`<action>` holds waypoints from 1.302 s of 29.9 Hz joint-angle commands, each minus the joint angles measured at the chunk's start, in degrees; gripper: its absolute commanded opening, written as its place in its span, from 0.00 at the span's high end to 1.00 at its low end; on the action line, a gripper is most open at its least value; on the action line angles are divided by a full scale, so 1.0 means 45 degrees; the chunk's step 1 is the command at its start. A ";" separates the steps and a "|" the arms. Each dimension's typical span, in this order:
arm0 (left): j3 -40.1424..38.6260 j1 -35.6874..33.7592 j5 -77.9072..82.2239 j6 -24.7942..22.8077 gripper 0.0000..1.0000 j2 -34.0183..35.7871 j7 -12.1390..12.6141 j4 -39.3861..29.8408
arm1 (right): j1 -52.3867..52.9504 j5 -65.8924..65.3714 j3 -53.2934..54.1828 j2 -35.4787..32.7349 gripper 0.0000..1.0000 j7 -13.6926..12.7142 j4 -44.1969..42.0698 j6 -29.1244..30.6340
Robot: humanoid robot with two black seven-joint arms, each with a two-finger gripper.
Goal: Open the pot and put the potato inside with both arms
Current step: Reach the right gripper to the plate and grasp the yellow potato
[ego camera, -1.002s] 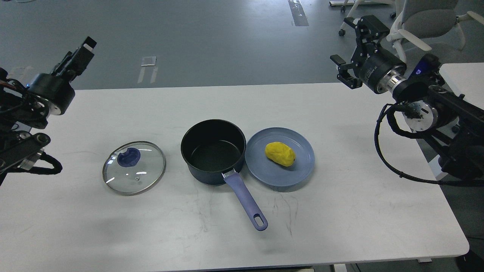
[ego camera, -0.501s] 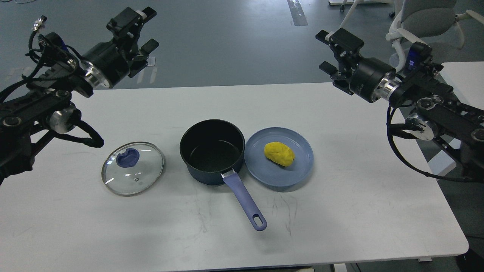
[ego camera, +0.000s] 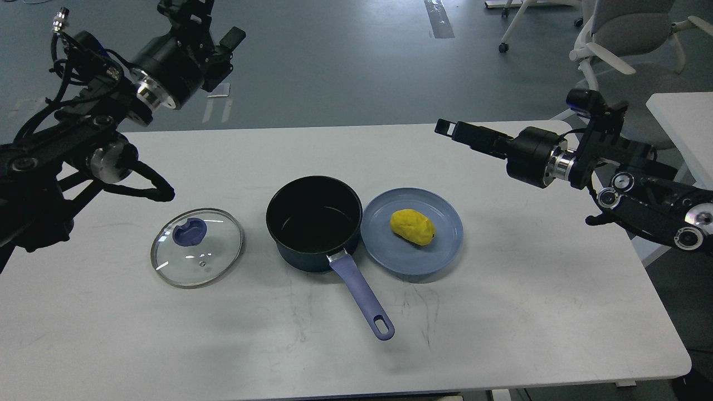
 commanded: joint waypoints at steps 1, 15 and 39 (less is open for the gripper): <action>-0.0492 -0.0039 -0.0262 -0.0309 0.02 -0.0051 0.0829 0.0001 | -0.0009 -0.0904 -0.0479 -0.0008 0.00 0.0277 -0.0056 -0.0002; -0.0844 0.0450 -0.1277 0.0023 0.02 0.0163 0.1786 -0.0155 | 0.0556 -0.2447 -0.3270 0.1338 0.00 0.0824 -0.1968 -0.0002; -0.1098 0.0704 -0.1238 0.0141 0.02 0.0613 0.1161 -0.0195 | 0.0929 -0.2506 -0.5128 0.4073 0.19 0.0863 -0.4352 -0.1252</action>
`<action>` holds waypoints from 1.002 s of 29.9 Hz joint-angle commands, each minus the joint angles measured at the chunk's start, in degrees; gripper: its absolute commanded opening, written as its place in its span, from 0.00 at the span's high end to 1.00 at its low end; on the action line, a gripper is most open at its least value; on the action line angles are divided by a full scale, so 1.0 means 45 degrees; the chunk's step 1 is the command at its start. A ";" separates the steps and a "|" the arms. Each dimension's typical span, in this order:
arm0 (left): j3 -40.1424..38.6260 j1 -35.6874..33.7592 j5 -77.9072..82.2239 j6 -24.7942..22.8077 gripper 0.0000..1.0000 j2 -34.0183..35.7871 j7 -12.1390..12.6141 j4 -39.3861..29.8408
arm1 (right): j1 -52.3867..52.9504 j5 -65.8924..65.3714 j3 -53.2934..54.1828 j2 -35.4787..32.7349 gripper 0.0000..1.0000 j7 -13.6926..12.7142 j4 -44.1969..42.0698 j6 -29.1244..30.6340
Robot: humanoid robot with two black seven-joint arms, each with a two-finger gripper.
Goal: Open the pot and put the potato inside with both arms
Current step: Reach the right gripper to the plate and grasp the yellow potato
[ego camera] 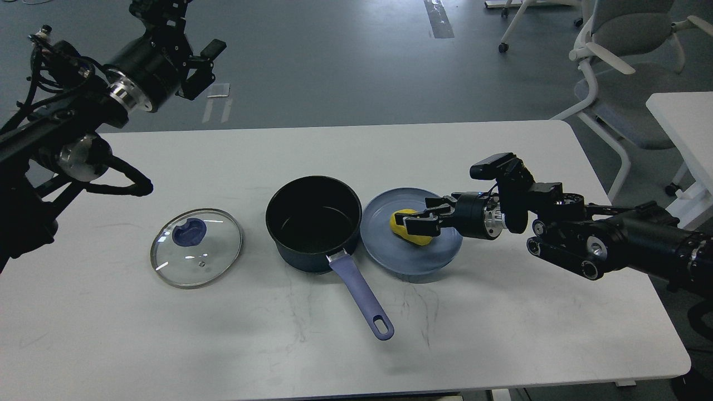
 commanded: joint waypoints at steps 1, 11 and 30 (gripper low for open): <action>0.0020 0.0002 0.0039 -0.0002 0.02 -0.0018 -0.0085 0.0001 | -0.0072 0.0002 -0.0006 0.0041 0.22 -0.0002 -0.0064 -0.0004; 0.0040 0.0138 0.0175 0.0017 0.02 0.0059 -0.0358 0.0001 | -0.0014 0.0002 -0.0357 0.0744 0.60 0.0173 -0.0317 -0.0275; 0.0138 0.0276 0.0215 -0.0041 0.02 0.0392 -0.0554 0.0001 | -0.0287 0.0022 -0.0396 0.0745 0.62 0.0662 -0.0552 -0.1312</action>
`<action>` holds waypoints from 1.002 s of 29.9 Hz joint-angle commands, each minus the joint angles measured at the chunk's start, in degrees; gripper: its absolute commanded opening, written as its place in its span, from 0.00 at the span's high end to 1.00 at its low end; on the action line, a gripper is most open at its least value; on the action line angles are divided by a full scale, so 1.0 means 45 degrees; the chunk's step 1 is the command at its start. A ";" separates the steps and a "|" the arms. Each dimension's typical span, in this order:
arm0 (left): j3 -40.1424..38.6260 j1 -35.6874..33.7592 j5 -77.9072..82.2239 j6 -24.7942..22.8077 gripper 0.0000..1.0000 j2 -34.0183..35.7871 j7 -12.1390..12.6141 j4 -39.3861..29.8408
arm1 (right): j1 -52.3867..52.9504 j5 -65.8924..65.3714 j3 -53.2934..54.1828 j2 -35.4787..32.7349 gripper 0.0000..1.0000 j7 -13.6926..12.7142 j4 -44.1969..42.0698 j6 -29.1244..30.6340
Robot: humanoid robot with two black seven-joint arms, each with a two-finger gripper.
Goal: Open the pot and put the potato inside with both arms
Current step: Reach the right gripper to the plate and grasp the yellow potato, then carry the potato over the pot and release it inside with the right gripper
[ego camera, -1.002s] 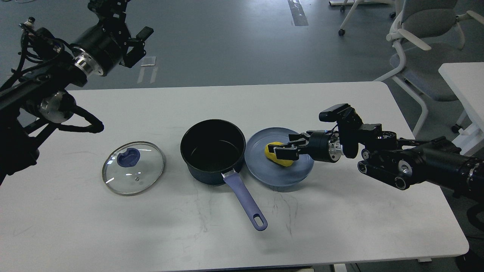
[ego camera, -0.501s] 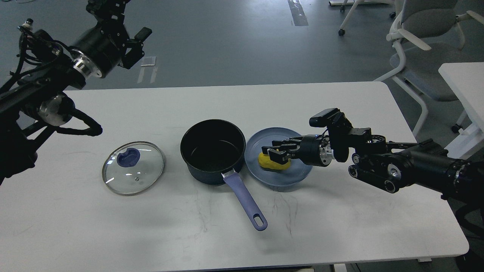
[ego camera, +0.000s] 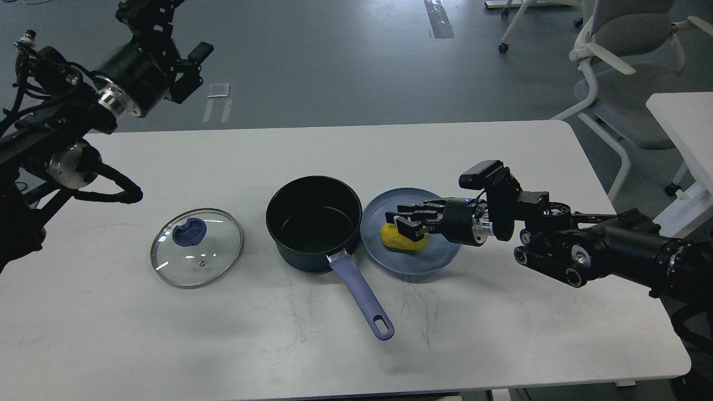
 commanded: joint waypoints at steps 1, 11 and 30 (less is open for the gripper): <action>0.0017 0.0000 0.0000 -0.0058 0.02 0.0010 -0.0010 0.0001 | -0.0027 -0.0001 0.0000 -0.0001 0.62 0.0003 0.0000 -0.0033; 0.0075 0.0000 0.0019 -0.0078 0.02 0.0049 -0.0010 0.0001 | 0.0012 -0.0001 -0.0078 -0.0137 0.42 -0.0017 0.0117 0.0046; 0.0095 0.0059 0.0058 -0.0097 0.02 0.0049 -0.0010 0.0059 | -0.0067 -0.0001 -0.0957 -0.0137 0.54 0.0092 0.0195 0.0046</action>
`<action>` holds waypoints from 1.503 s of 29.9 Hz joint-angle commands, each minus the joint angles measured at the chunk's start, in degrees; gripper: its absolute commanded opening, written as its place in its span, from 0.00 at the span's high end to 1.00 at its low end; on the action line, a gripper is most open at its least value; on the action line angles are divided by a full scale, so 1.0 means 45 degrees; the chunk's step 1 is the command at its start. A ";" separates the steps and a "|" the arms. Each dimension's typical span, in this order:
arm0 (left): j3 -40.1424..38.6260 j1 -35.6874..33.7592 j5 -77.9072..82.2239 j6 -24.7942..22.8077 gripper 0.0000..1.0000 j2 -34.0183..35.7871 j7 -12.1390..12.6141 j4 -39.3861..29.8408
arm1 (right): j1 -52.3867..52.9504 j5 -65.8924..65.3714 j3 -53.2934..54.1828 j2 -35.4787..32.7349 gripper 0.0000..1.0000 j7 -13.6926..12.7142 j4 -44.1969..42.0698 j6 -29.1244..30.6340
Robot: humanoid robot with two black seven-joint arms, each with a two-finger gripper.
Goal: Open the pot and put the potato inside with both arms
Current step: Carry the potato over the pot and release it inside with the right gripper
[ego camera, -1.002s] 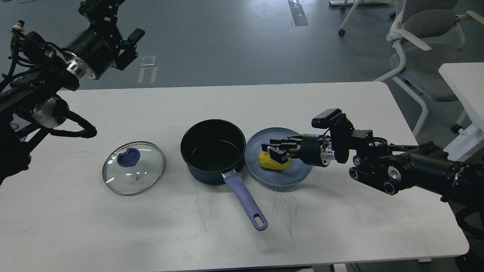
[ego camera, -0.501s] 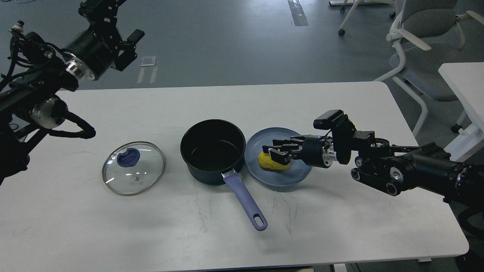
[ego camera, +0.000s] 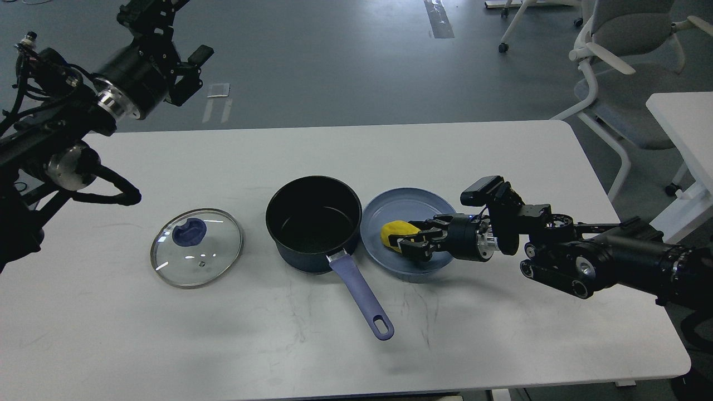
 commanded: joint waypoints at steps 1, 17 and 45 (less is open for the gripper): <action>-0.0001 0.0074 0.0000 0.0002 0.02 0.0000 0.0001 0.0022 | 0.0077 0.0009 0.0010 0.0005 0.55 0.0036 -0.0054 -0.0038; -0.0001 0.0113 0.0000 0.0002 0.02 0.0000 -0.0155 0.0022 | 0.3515 0.0535 0.0909 -0.0213 0.57 0.0036 0.1587 -0.0253; -0.0176 0.0133 -0.0175 -0.0096 0.02 0.0293 -0.0194 -0.0036 | 0.2871 0.2603 0.2173 0.2938 0.00 -0.0073 -0.0933 -0.0196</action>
